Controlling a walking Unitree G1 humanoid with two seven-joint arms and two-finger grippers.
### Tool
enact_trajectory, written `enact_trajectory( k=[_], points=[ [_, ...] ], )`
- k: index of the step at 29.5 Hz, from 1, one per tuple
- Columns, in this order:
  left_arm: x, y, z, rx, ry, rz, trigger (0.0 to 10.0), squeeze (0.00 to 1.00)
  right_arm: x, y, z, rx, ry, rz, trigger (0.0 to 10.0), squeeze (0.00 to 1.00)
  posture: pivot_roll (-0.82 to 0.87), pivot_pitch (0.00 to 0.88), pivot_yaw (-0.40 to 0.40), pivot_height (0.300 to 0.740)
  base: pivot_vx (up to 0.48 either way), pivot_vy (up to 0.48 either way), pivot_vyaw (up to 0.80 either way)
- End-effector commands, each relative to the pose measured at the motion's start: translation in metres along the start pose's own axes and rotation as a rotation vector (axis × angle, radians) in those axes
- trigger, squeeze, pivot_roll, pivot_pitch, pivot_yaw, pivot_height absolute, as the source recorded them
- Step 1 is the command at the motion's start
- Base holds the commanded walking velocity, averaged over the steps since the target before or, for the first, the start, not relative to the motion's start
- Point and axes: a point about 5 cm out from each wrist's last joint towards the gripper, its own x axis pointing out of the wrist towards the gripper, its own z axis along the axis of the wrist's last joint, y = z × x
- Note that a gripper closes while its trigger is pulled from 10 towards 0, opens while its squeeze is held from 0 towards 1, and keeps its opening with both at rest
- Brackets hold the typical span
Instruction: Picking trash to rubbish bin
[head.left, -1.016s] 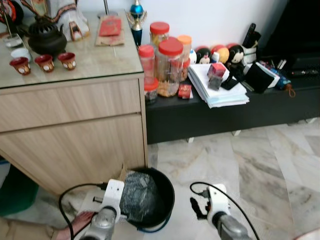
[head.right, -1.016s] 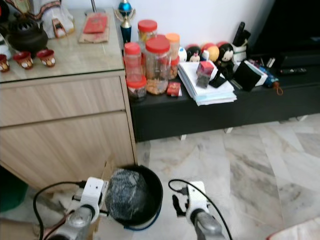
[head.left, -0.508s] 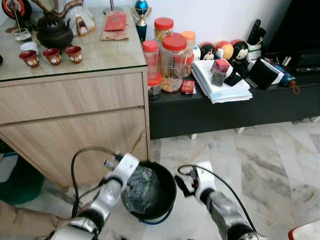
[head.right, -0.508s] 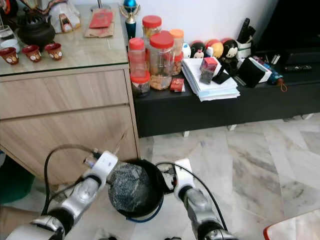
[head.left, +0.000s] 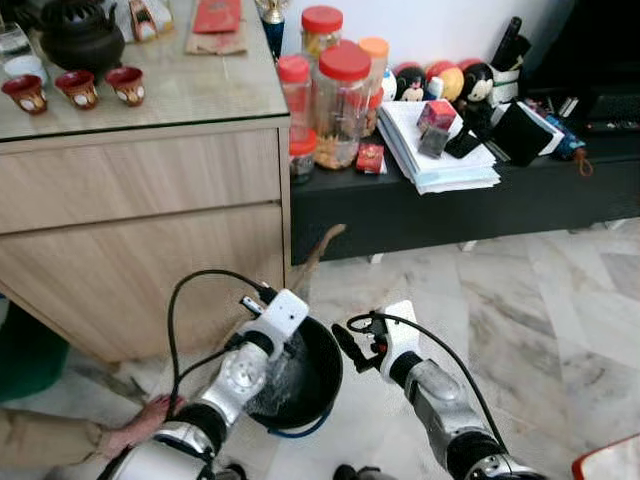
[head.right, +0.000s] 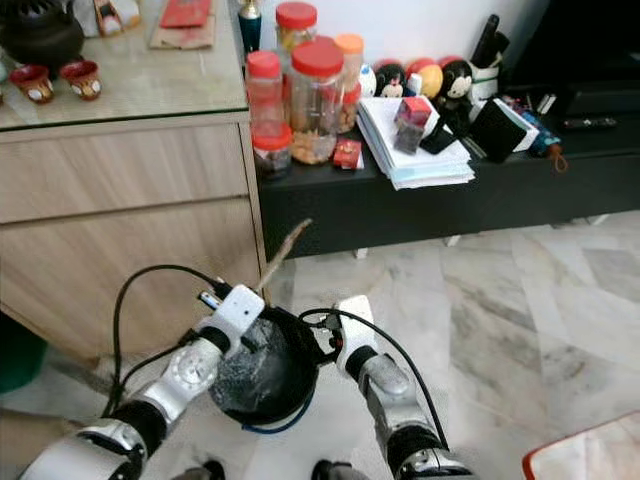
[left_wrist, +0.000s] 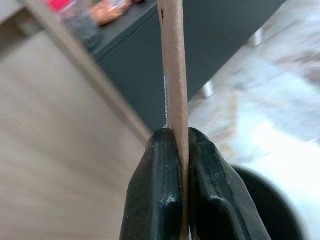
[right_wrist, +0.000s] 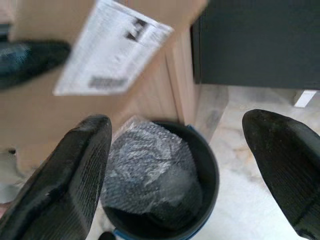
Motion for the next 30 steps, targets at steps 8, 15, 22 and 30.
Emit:
enact_trajectory(
  k=[8,15,22,30],
  points=[
    [-0.001,-0.002,0.0,-0.022,-0.009,-0.027,10.0,0.0,-0.003,-0.001,-0.001,0.0,-0.009,0.015,10.0,0.0,-0.07,0.209,-0.125,0.74,0.0,0.0,0.0],
    [-0.003,0.004,-0.004,-0.014,0.002,-0.023,10.0,0.86,-0.004,-0.002,-0.002,0.004,-0.005,0.012,10.0,0.0,-0.06,0.218,-0.13,0.74,0.0,0.0,0.0],
    [-0.003,0.008,-0.005,-0.008,0.008,-0.017,10.0,1.0,-0.006,-0.002,-0.004,0.011,0.002,0.007,10.0,0.0,-0.06,0.229,-0.134,0.74,0.0,0.0,0.0],
    [-0.003,0.009,-0.005,-0.009,0.008,-0.016,10.0,1.0,-0.006,-0.001,-0.006,0.015,0.007,0.005,10.0,0.0,-0.06,0.233,-0.138,0.74,0.0,0.0,0.0]
  ],
)
